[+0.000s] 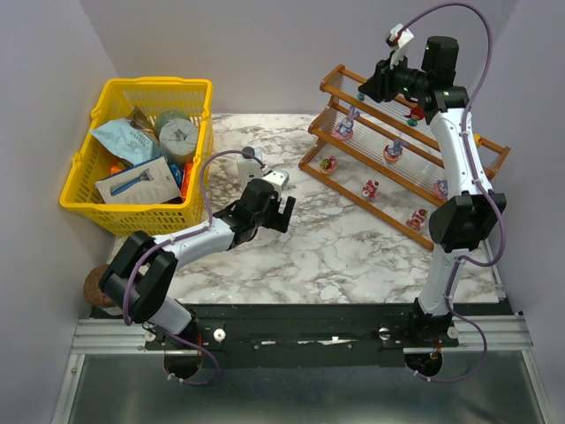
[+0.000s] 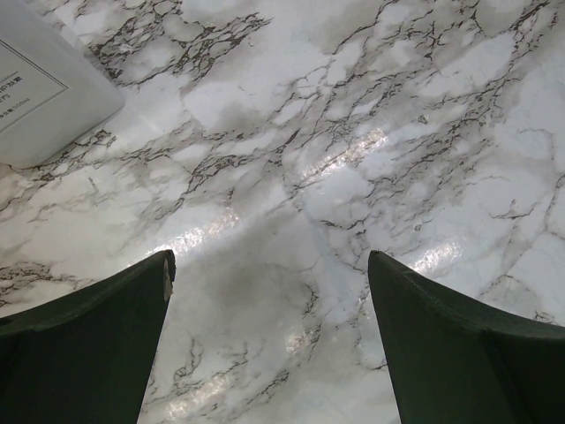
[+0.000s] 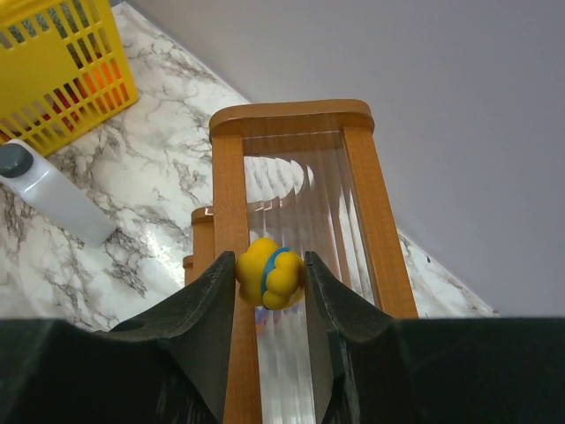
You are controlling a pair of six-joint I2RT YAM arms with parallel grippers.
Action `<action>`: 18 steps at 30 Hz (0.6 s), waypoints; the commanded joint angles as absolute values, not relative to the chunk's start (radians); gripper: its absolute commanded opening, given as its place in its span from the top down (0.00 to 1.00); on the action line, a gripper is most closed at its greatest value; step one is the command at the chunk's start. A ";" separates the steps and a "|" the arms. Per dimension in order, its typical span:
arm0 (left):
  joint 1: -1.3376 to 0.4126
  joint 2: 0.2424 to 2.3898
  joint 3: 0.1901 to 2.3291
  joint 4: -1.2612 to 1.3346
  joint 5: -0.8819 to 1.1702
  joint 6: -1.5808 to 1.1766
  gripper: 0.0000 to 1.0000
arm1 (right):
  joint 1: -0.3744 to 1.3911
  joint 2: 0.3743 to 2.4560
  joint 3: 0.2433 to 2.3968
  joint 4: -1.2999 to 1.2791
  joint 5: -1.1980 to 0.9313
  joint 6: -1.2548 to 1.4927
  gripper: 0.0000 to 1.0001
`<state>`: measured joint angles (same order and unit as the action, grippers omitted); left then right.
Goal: Place and organize the plastic toys onto the shelf
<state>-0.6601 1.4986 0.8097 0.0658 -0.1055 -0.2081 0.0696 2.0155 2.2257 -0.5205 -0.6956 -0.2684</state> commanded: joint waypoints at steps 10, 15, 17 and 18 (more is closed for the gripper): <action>-0.650 1.514 0.864 0.029 -0.066 -0.209 0.01 | 0.058 2.034 2.310 -0.604 -0.735 -0.365 0.56; -0.650 1.523 0.874 0.028 -0.057 -0.209 0.01 | 0.060 2.036 2.313 -0.611 -0.738 -0.362 0.55; -0.650 1.522 0.873 0.026 -0.055 -0.209 0.01 | 0.060 2.036 2.313 -0.612 -0.730 -0.365 0.55; -0.649 1.522 0.873 0.026 -0.054 -0.210 0.01 | 0.060 2.036 2.313 -0.617 -0.729 -0.368 0.55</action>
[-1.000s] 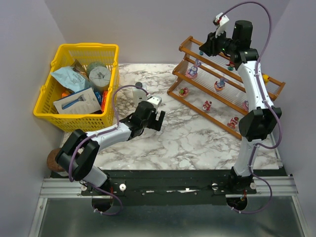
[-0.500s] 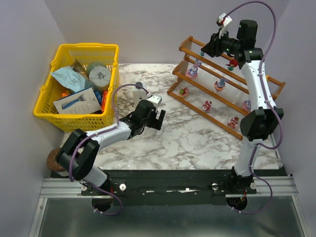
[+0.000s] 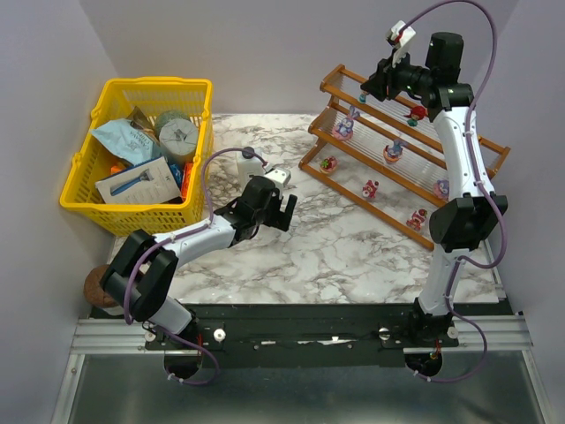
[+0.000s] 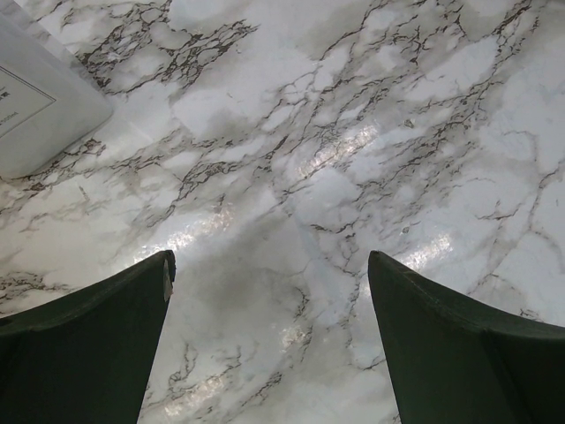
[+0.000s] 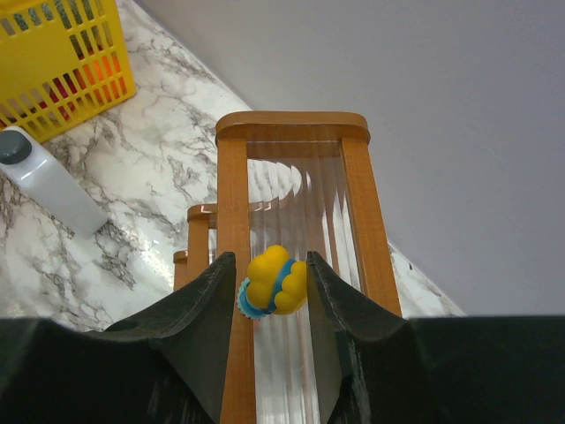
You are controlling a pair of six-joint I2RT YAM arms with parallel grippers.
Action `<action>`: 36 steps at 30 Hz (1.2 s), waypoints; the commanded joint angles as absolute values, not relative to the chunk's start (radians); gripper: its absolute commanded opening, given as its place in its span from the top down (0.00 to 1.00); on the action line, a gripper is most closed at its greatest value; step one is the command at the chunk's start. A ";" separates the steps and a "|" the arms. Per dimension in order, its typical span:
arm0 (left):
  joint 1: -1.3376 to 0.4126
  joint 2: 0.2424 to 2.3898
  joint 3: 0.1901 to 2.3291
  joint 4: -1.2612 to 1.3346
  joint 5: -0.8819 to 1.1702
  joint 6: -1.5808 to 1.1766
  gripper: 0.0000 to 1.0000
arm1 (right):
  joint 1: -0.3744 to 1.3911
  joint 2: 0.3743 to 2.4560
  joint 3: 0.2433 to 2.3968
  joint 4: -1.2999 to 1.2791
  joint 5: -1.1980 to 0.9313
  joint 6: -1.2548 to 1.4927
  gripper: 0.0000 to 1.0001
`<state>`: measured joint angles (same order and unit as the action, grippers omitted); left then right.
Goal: Place and organize the plastic toys onto the shelf
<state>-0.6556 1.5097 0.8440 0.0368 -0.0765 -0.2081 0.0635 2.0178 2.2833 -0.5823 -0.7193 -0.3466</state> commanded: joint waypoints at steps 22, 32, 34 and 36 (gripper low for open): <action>-0.649 1.516 0.865 0.028 -0.052 -0.222 0.01 | 0.060 2.029 2.299 -0.588 -0.663 -0.321 0.26; -0.649 1.516 0.859 0.029 -0.055 -0.227 0.01 | 0.061 2.042 2.284 -0.574 -0.666 -0.304 0.27; -0.649 1.516 0.859 0.029 -0.055 -0.229 0.01 | 0.060 2.046 2.284 -0.572 -0.667 -0.302 0.28; -0.649 1.516 0.859 0.029 -0.057 -0.229 0.01 | 0.061 2.049 2.284 -0.574 -0.658 -0.298 0.29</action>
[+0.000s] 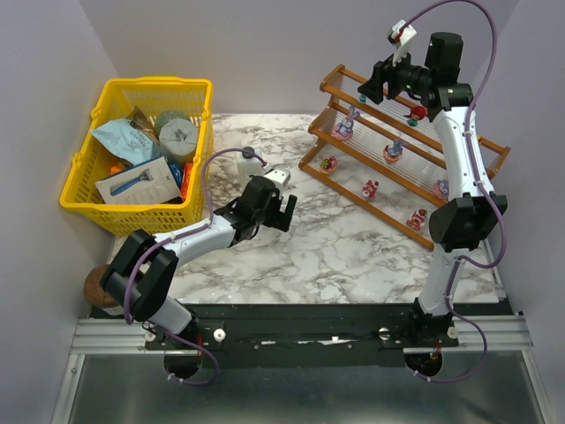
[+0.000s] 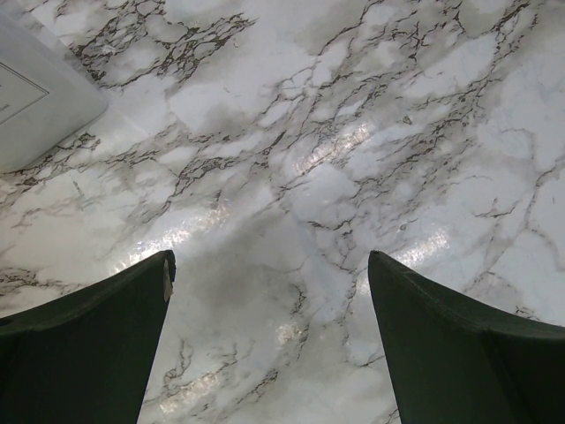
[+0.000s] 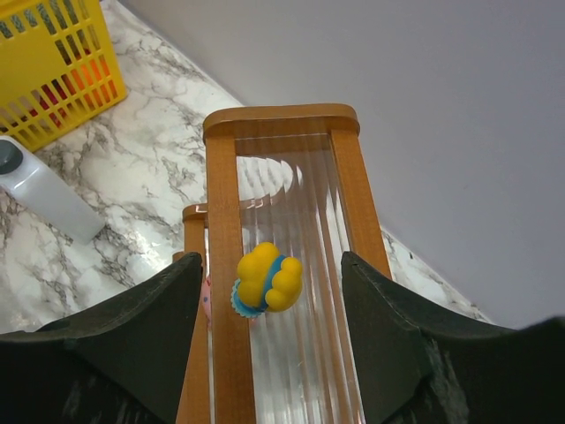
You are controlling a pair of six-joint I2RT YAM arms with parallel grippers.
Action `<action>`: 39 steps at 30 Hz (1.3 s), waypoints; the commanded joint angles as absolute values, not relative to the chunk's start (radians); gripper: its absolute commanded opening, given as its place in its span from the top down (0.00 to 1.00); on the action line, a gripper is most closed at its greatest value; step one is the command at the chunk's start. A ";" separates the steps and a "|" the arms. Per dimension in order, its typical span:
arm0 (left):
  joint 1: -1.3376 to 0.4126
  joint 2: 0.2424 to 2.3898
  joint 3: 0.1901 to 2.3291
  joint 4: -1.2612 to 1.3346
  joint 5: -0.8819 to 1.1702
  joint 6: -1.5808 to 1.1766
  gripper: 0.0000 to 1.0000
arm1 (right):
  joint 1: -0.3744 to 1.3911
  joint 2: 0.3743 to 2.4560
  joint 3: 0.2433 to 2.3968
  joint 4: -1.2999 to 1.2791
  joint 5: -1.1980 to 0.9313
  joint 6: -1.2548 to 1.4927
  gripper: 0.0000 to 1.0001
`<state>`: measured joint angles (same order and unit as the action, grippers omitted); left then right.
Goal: Place and organize the plastic toys onto the shelf
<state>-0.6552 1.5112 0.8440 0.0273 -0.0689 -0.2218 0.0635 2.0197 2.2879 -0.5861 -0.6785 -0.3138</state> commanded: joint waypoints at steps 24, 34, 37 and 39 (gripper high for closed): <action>-0.644 1.528 0.862 0.034 -0.055 -0.218 0.01 | 0.069 2.052 2.260 -0.572 -0.632 -0.307 0.56; -0.640 1.532 0.861 0.034 -0.052 -0.219 0.01 | 0.095 2.043 2.253 -0.545 -0.591 -0.388 0.68; -0.638 1.531 0.862 0.035 -0.052 -0.219 0.01 | 0.112 2.033 2.243 -0.534 -0.542 -0.429 0.71; -0.637 1.531 0.861 0.037 -0.052 -0.218 0.01 | 0.118 2.019 2.223 -0.515 -0.525 -0.454 0.73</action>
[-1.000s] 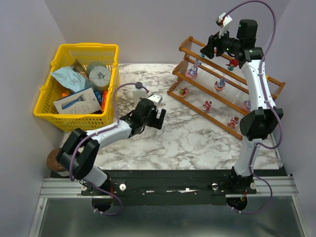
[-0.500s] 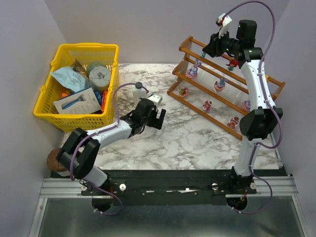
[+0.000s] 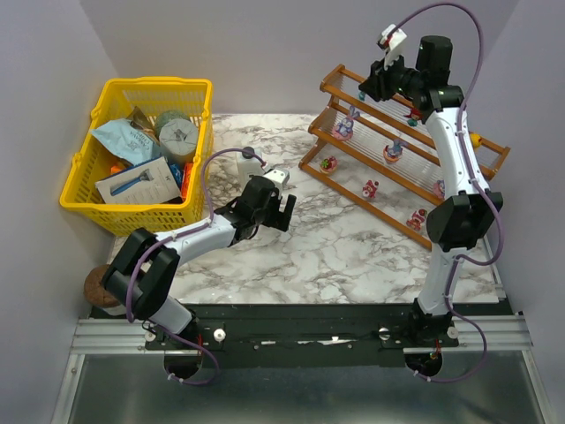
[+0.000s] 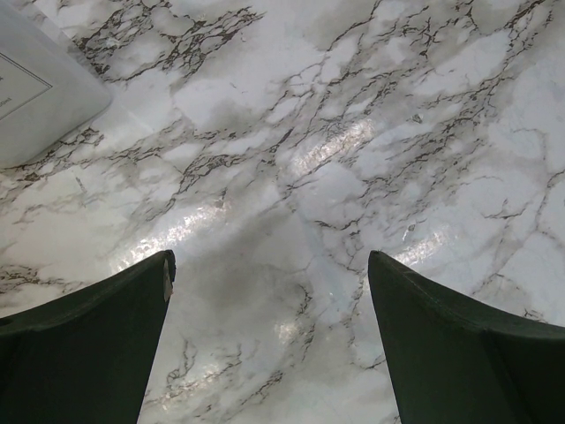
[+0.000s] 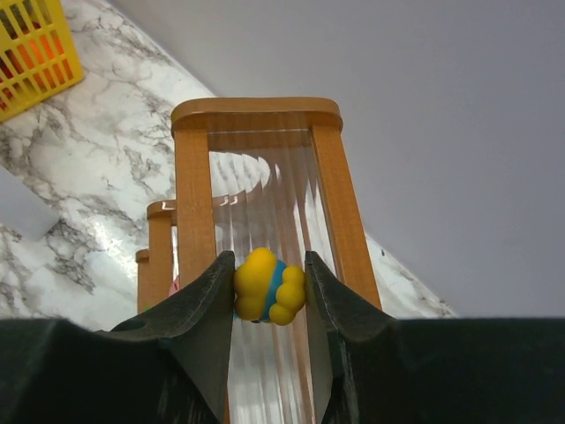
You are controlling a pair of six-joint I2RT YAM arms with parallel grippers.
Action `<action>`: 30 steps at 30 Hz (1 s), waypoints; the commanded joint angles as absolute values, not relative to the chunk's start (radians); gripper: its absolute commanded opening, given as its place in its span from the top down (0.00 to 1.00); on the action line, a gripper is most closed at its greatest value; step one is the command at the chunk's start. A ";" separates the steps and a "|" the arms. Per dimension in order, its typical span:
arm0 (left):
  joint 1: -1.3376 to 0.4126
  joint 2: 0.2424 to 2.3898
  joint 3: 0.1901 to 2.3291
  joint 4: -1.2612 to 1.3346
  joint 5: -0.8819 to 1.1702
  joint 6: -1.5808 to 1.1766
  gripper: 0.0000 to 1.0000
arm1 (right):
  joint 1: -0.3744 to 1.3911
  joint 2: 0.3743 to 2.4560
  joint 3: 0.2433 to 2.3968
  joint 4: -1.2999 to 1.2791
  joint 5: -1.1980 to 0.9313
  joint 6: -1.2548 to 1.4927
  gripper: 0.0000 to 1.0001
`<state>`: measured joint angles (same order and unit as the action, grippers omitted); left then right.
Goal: Place and organize the plastic toys onto the shelf
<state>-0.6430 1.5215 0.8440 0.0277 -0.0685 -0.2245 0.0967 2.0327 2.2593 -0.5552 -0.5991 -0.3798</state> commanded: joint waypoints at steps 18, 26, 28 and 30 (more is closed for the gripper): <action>-0.624 1.543 0.862 0.049 -0.035 -0.216 0.01 | 0.170 1.983 2.158 -0.491 -0.331 -0.618 0.72; -0.621 1.540 0.861 0.049 -0.031 -0.218 0.01 | 0.176 1.976 2.157 -0.483 -0.307 -0.603 0.54; -0.621 1.540 0.859 0.051 -0.031 -0.222 0.01 | 0.176 1.976 2.154 -0.474 -0.299 -0.592 0.52; -0.621 1.537 0.857 0.051 -0.031 -0.224 0.01 | 0.176 1.974 2.154 -0.463 -0.293 -0.583 0.49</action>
